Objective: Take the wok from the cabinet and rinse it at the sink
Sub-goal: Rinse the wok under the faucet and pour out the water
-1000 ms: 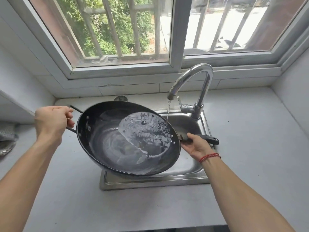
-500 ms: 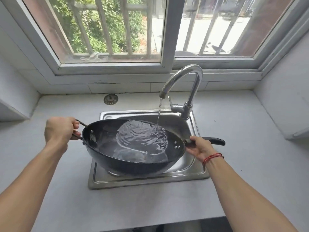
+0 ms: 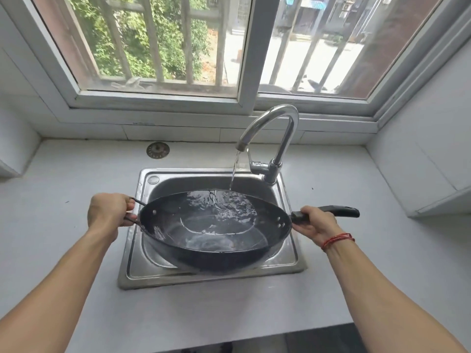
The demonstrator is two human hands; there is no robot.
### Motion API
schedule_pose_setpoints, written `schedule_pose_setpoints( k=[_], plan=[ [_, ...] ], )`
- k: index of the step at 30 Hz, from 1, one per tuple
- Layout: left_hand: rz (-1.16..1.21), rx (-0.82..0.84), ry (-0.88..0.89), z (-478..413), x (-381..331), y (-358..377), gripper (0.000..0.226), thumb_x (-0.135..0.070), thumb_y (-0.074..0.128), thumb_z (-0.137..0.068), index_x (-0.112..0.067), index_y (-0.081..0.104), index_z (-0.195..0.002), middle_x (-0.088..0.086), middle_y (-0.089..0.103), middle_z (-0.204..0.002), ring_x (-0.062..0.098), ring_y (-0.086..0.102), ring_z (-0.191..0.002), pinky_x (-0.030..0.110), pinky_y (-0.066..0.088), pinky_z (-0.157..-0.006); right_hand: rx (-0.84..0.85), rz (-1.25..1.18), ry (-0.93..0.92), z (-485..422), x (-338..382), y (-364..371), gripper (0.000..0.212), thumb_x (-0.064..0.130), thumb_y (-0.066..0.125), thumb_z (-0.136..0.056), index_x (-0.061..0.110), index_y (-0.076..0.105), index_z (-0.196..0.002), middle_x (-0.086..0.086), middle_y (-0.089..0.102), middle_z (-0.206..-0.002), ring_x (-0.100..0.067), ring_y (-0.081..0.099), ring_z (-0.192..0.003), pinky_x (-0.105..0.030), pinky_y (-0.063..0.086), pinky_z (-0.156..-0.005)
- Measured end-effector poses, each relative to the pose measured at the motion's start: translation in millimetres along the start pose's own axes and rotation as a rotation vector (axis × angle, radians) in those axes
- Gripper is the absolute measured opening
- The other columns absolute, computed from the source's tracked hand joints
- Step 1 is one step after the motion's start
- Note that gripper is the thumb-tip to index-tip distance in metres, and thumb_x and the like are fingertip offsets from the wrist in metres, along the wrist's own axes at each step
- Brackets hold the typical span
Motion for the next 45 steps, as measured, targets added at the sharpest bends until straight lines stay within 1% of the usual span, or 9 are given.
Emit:
schedule_pose_setpoints(
  k=[2,7,10,15,19,29,36,40,45],
  plan=[
    [0.000,0.011,-0.015,1.8,4.0,4.3,0.022,-0.001,0.045,-0.090,-0.001,0.065,-0.079,0.006,0.056,-0.065,0.019,0.055,-0.035,0.025,0.051,-0.036,-0.016,0.015,-0.030,5.7,10.6,-1.6,0.008,-0.002,0.055,-0.092,-0.001,0.054,-0.084,-0.022,0.064,-0.083,-0.033,0.068,-0.075,-0.051,0.058,-0.078],
    [-0.008,0.045,-0.044,6.3,15.8,14.5,0.023,0.002,0.043,-0.087,0.001,0.063,-0.077,0.008,0.055,-0.063,0.017,0.054,-0.031,0.023,0.046,-0.033,-0.075,0.058,-0.120,25.6,38.4,-2.3,0.012,-0.003,0.055,-0.092,0.001,0.050,-0.082,-0.019,0.063,-0.079,-0.031,0.068,-0.070,-0.046,0.061,-0.062],
    [-0.003,0.063,-0.078,6.8,23.9,22.5,0.023,0.001,0.043,-0.086,0.002,0.063,-0.075,0.010,0.057,-0.062,0.019,0.054,-0.031,0.027,0.050,-0.037,-0.093,0.077,-0.165,35.6,50.1,-4.5,0.011,-0.003,0.056,-0.091,0.001,0.050,-0.083,-0.019,0.064,-0.080,-0.030,0.069,-0.070,-0.043,0.061,-0.063],
    [-0.004,0.078,-0.110,7.1,36.6,35.0,0.026,0.000,0.041,-0.084,0.003,0.064,-0.074,0.008,0.059,-0.049,0.026,0.058,-0.039,0.042,0.059,-0.057,-0.093,0.101,-0.254,46.0,63.7,-7.2,0.012,-0.001,0.056,-0.092,-0.001,0.051,-0.081,-0.020,0.063,-0.082,-0.032,0.068,-0.073,-0.041,0.061,-0.063],
    [0.017,0.098,-0.135,10.1,42.0,44.7,0.023,0.001,0.041,-0.086,0.003,0.063,-0.079,0.011,0.057,-0.057,0.023,0.056,-0.037,0.037,0.056,-0.053,-0.084,0.131,-0.326,51.8,76.1,-6.9,0.012,0.000,0.056,-0.092,-0.002,0.053,-0.081,-0.021,0.062,-0.082,-0.032,0.068,-0.074,-0.036,0.061,-0.058],
    [0.024,0.142,-0.156,13.3,44.7,66.2,0.022,-0.001,0.037,-0.083,0.001,0.058,-0.080,0.011,0.054,-0.063,0.027,0.057,-0.045,0.034,0.051,-0.051,-0.070,0.151,-0.491,56.2,99.5,-9.0,0.017,0.005,0.063,-0.091,-0.009,0.054,-0.096,-0.028,0.064,-0.094,-0.039,0.070,-0.082,-0.043,0.062,-0.070],
    [0.076,0.155,-0.171,13.4,41.0,80.4,0.024,0.000,0.032,-0.086,0.000,0.055,-0.081,0.011,0.050,-0.066,0.024,0.052,-0.044,0.036,0.054,-0.052,-0.022,0.152,-0.596,53.2,111.2,-6.4,0.011,0.004,0.063,-0.090,-0.001,0.058,-0.082,-0.019,0.069,-0.077,-0.029,0.072,-0.068,-0.043,0.061,-0.072],
    [0.111,0.133,-0.192,9.6,37.7,82.7,0.024,-0.001,0.031,-0.087,-0.001,0.055,-0.083,0.010,0.048,-0.066,0.025,0.051,-0.048,0.037,0.053,-0.056,0.027,0.094,-0.604,48.8,109.4,-7.3,0.013,0.005,0.062,-0.092,-0.006,0.056,-0.091,-0.029,0.067,-0.090,-0.039,0.072,-0.081,-0.044,0.060,-0.075],
    [0.144,0.075,-0.195,-0.4,32.4,79.6,0.025,-0.002,0.031,-0.086,-0.005,0.056,-0.081,0.009,0.049,-0.064,0.025,0.051,-0.050,0.036,0.050,-0.058,0.131,-0.006,-0.607,49.1,103.4,0.4,0.016,-0.003,0.054,-0.094,-0.005,0.057,-0.079,-0.018,0.068,-0.075,-0.040,0.070,-0.087,-0.046,0.059,-0.079]
  ],
)
Point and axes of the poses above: each hand's wrist, its own z-axis away from the middle knuckle, its own y-axis out of the palm, x = y × z, the point moved 2 cm from there along -z, towards the middle knuckle
